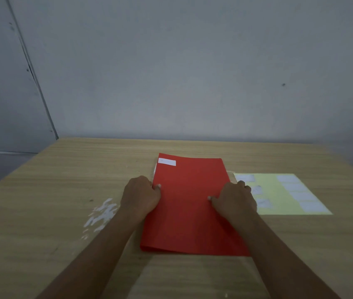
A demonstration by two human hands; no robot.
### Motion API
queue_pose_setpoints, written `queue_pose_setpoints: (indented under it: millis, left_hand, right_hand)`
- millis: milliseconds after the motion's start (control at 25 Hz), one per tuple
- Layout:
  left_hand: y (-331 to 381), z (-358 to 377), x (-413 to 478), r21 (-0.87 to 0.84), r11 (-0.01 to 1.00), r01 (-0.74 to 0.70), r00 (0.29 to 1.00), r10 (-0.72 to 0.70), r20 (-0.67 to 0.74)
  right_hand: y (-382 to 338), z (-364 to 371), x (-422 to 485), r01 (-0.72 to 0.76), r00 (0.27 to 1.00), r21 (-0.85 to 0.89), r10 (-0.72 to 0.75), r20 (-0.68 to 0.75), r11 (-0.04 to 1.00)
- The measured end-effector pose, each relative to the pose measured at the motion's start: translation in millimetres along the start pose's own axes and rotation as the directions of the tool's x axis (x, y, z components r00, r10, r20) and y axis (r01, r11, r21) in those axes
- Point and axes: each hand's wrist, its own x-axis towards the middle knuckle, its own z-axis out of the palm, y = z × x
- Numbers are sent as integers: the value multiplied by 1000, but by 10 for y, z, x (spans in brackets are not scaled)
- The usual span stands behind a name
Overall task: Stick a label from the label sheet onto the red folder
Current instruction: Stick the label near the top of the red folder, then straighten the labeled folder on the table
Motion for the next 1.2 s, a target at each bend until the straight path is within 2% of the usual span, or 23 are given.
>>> queue_pose_setpoints:
  millis: [240, 560, 840, 1000, 1200]
  left_hand:
    - [30, -57, -332, 31, 999, 36, 999, -37, 27]
    - [1, 41, -404, 39, 999, 10, 1000, -9, -27]
    - [-105, 1, -363, 30, 998, 46, 997, -44, -63]
    - [-278, -57, -276, 84, 995, 46, 995, -39, -93]
    - [-600, -197, -67, 128, 989, 77, 991, -61, -122]
  right_hand:
    - [35, 15, -75, -108, 994, 43, 108, 14, 993]
    - [164, 88, 99, -173, 985, 187, 170, 32, 967]
    - [123, 181, 198, -136, 987, 368, 157, -26, 920]
    - [-67, 270, 194, -51, 992, 391, 93, -89, 919]
    - [-449, 425, 241, 35, 995, 401, 3, -96, 915]
